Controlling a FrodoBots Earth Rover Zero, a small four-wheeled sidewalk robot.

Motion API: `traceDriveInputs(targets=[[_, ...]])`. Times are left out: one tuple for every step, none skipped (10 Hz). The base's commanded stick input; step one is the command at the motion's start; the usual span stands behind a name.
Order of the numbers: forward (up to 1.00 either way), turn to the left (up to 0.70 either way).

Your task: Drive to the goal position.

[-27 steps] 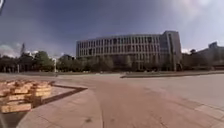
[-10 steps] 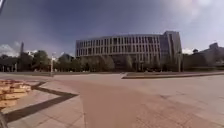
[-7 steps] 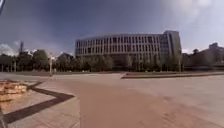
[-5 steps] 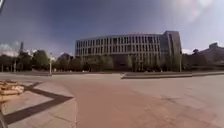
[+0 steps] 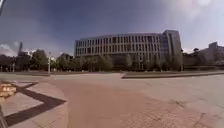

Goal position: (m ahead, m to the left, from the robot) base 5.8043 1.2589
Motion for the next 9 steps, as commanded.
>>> traceDriveInputs(targets=[[0.70,0.00],[0.70,0.00],[0.70,0.16],[0.70,0.31],[0.70,0.19],[0.70,0.07],[0.70,0.00],[0.70,0.00],[0.70,0.00]])
